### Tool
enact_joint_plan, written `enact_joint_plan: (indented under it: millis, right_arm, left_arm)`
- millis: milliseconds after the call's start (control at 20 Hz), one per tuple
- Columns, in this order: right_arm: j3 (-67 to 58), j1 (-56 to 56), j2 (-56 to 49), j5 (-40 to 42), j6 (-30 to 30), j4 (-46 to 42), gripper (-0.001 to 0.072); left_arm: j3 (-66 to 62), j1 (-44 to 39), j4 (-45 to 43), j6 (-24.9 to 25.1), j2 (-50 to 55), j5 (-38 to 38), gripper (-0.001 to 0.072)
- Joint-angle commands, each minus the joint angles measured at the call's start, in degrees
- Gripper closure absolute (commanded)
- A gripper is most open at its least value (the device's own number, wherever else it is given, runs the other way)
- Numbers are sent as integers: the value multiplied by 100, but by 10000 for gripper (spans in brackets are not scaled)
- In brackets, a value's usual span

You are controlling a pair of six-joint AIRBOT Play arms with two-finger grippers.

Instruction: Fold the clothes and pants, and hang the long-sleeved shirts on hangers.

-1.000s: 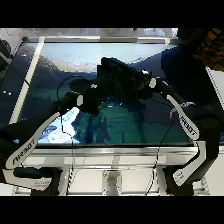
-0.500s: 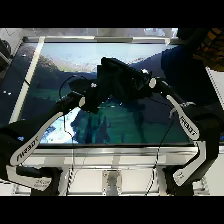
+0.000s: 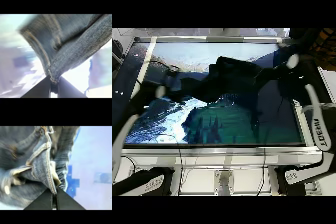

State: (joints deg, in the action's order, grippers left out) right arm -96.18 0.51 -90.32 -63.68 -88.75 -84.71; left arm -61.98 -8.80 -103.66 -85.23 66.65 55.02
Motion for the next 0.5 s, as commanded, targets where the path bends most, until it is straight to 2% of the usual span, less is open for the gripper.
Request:
enact_joint_plan:
  millis: [0, 250, 450]
  right_arm:
    - [-487, -612, 645, -721, 269, -153, 702]
    - [-546, -1244, 1377, -1038, 295, -313, 702]
    - [-546, -1867, 1615, -1467, 435, -533, 701]
  left_arm:
    - [-9, 874, -133, 542, -1213, 278, 677]
    - [-11, 1665, -136, 876, -2234, 302, 678]
    - [-9, 2280, -131, 992, -2402, 437, 677]
